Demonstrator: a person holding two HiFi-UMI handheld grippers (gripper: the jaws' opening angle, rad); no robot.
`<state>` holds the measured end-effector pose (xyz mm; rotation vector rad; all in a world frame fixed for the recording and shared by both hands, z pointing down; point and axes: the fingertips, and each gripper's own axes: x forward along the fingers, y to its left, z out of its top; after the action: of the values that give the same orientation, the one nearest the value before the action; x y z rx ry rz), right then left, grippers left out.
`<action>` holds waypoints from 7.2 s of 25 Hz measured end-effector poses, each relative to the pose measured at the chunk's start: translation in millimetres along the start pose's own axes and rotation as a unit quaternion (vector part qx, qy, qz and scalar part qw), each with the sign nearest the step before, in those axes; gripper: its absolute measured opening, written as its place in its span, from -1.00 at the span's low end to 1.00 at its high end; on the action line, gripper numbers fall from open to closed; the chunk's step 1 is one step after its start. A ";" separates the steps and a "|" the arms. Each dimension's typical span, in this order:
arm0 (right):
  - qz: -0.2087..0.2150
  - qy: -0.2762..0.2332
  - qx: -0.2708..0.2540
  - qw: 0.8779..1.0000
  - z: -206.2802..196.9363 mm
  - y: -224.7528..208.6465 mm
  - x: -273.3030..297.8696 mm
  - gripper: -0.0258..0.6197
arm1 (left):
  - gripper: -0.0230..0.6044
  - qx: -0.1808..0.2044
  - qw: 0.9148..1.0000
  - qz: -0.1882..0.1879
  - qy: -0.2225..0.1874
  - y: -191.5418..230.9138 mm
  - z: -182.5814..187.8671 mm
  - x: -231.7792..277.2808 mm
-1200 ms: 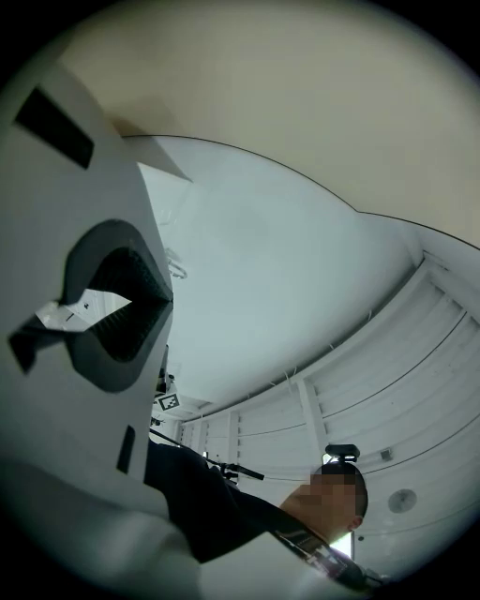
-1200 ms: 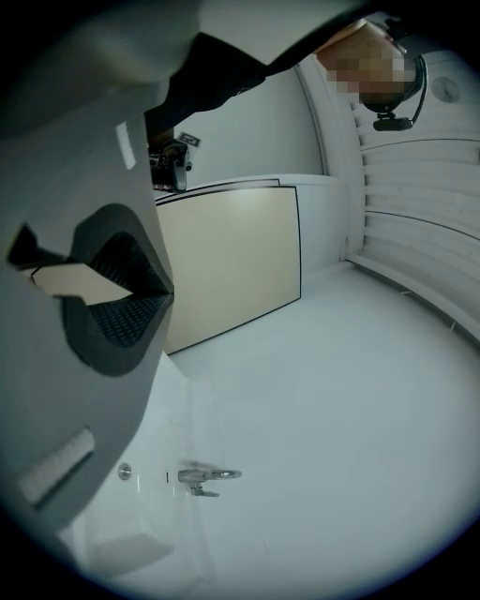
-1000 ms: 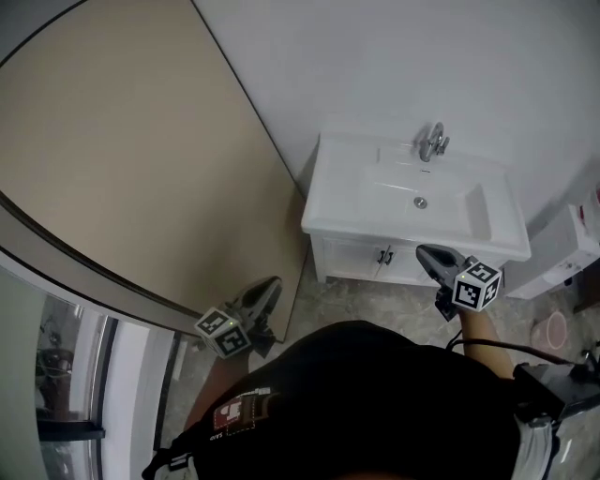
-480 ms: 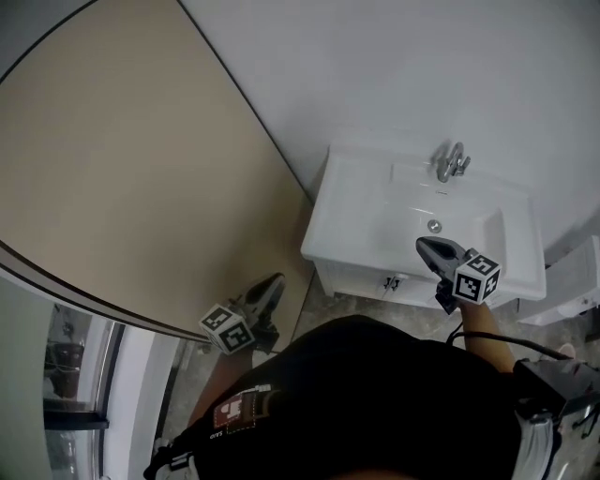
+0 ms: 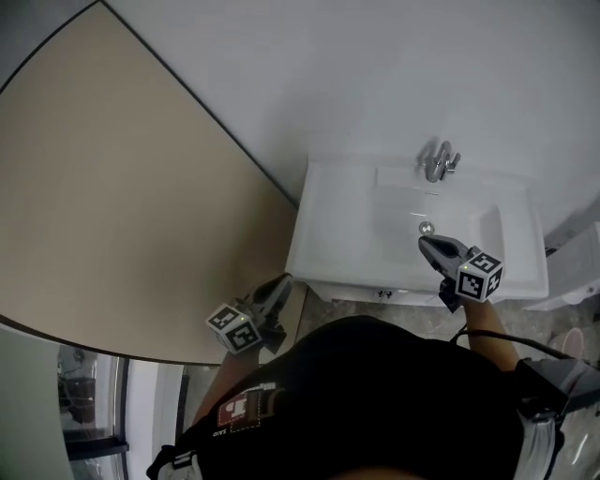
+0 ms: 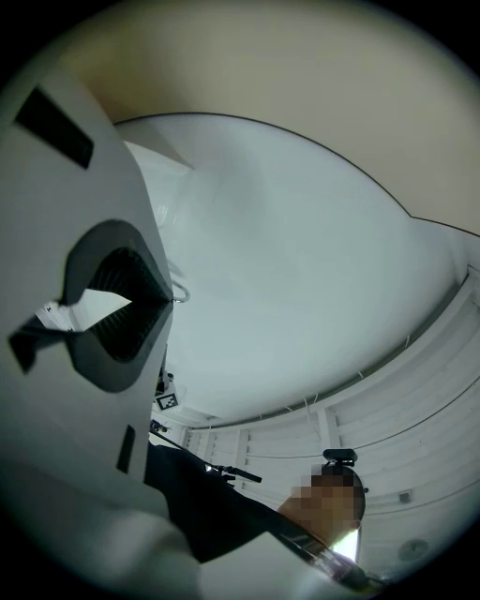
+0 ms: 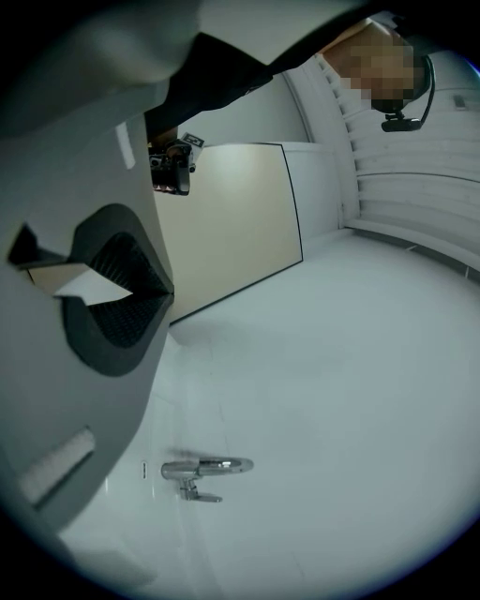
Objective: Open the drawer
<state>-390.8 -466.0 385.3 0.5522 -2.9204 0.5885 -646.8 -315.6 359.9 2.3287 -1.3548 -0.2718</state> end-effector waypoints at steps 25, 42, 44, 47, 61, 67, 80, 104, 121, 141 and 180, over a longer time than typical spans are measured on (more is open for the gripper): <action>-0.418 -0.123 0.092 0.895 -42.1 39.4 -160.7 -0.93 | -0.95 -0.015 0.887 -0.406 0.218 -18.8 -27.7 180.3; -0.536 -0.178 0.087 0.821 -128.4 133.8 -477.6 -0.93 | -0.95 0.007 0.807 -0.503 0.310 -331.8 -186.9 224.3; -0.548 -0.182 0.090 0.811 -140.8 141.4 -506.2 -0.93 | -0.95 0.006 0.793 -0.512 0.329 -360.1 -213.8 228.6; -0.564 -0.187 0.094 0.799 -156.9 148.2 -541.5 -0.93 | -0.95 -0.016 0.776 -0.516 0.362 -395.8 -250.4 233.4; -0.605 -0.178 0.164 0.759 -177.8 78.8 -559.8 -0.93 | -0.95 -0.016 0.679 -0.545 0.491 -411.6 -380.0 297.7; -0.624 -0.166 0.182 0.742 -154.8 35.5 -550.6 -0.93 | -0.95 0.043 0.630 -0.583 0.511 -392.6 -404.2 324.9; -0.559 -0.173 0.203 0.785 -216.5 8.6 -591.8 -0.93 | -0.95 0.071 0.707 -0.470 0.523 -390.7 -478.2 342.6; -0.477 -0.191 0.320 0.796 -484.3 0.9 -571.2 -0.93 | -0.42 0.011 0.898 -0.104 0.427 -228.2 -707.7 494.8; -0.452 -0.188 0.351 0.798 -511.4 -14.6 -542.3 -0.93 | -0.24 -0.165 0.928 -0.028 0.333 -193.2 -719.2 542.1; -0.456 -0.197 0.365 0.787 -532.0 -10.9 -547.8 -0.93 | -0.48 -0.154 0.926 -0.008 0.346 -185.1 -727.2 546.9; -0.478 -0.242 0.370 0.759 -568.0 35.4 -571.9 -0.93 | -0.48 -0.189 0.918 -0.005 0.349 -227.2 -755.9 487.4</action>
<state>147.5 -24.2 792.7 2.3452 -2.0610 1.5235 58.8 -437.7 949.6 1.8330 -0.8390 0.2611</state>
